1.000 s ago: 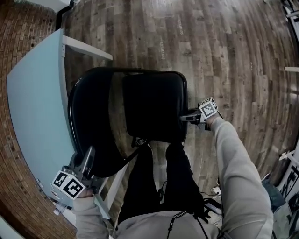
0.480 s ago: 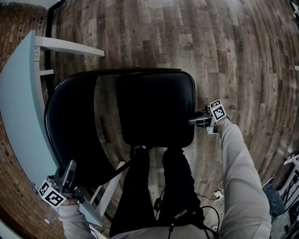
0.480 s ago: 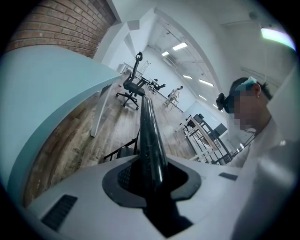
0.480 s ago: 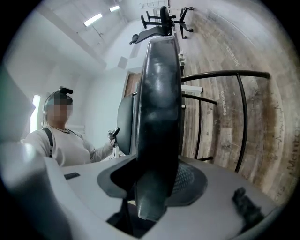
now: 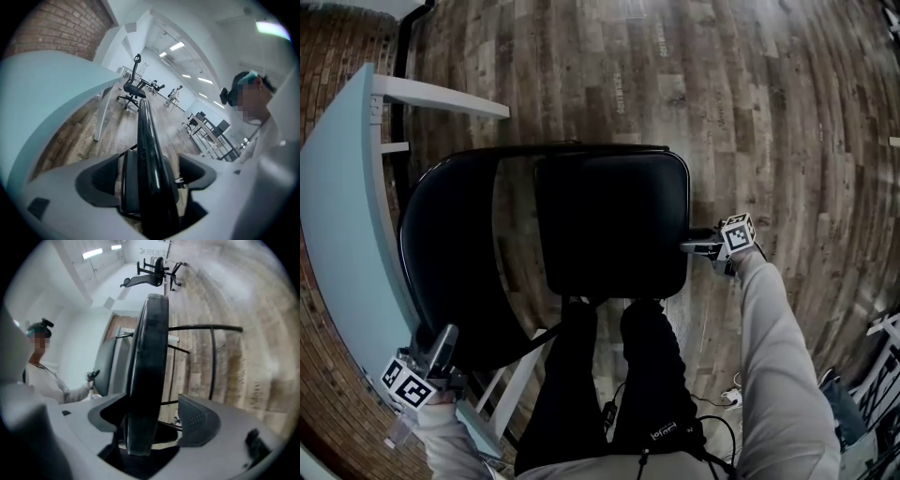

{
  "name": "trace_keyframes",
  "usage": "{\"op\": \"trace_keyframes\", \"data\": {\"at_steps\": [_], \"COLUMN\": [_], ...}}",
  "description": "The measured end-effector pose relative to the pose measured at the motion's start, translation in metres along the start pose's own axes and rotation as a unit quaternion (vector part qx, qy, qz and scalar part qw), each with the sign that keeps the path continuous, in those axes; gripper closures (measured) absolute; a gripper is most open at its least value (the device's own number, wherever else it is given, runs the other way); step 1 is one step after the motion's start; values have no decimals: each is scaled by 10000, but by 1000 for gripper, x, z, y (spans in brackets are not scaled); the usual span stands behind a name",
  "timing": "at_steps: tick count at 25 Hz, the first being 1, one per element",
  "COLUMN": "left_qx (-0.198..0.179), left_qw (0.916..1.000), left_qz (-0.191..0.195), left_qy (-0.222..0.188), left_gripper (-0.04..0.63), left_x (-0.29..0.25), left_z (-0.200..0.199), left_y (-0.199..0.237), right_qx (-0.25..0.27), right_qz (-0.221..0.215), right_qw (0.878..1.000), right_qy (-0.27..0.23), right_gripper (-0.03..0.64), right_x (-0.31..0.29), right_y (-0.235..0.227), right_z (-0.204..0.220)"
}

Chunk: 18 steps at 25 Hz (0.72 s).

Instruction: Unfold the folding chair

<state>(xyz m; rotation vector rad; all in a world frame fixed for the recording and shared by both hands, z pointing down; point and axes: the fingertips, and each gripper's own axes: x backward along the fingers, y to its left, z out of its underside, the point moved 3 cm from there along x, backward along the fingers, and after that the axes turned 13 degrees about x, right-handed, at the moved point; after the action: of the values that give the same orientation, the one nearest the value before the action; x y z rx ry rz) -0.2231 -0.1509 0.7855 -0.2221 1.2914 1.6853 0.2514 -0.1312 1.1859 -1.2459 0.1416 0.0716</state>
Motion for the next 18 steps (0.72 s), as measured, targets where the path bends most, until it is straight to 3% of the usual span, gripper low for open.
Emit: {"op": "trace_keyframes", "data": {"at_steps": [1,2,4,6,8,10,13,15,18], "left_qx": [-103,-123,-137,-362,-592,-618,-729,-970,-1477], "left_qw": [9999,9996,9987,9972,9957,9960,9969,9946,9810], "left_qz": [-75,-135,-347,-616,-711,-648,-270,240,1154], "left_qy": [-96,-200,-339,-237,-24,61,-124,-297,-494], "left_gripper": [168,140,132,120,71,71,71,72,74], "left_x": [4,11,32,51,57,74,100,107,123], "left_z": [-3,-5,-7,-10,-18,-26,-63,-92,-117], "left_y": [1,2,3,2,-3,-16,-41,-69,-134], "right_qx": [188,400,733,994,1231,1377,1724,1986,2524], "right_qz": [570,1131,2049,2667,3107,3343,3551,3700,3853], "right_qw": [9981,9925,9759,9584,9379,9219,9059,8937,8747], "right_qy": [131,216,171,-227,-936,-1389,-1535,-1580,-1510], "right_gripper": [272,261,262,262,262,262,262,262,264], "right_x": [12,25,54,82,111,129,131,126,99], "right_y": [-1,1,26,70,123,189,290,349,443], "right_z": [-5,-13,-31,-57,-105,-139,-180,-208,-238]}}
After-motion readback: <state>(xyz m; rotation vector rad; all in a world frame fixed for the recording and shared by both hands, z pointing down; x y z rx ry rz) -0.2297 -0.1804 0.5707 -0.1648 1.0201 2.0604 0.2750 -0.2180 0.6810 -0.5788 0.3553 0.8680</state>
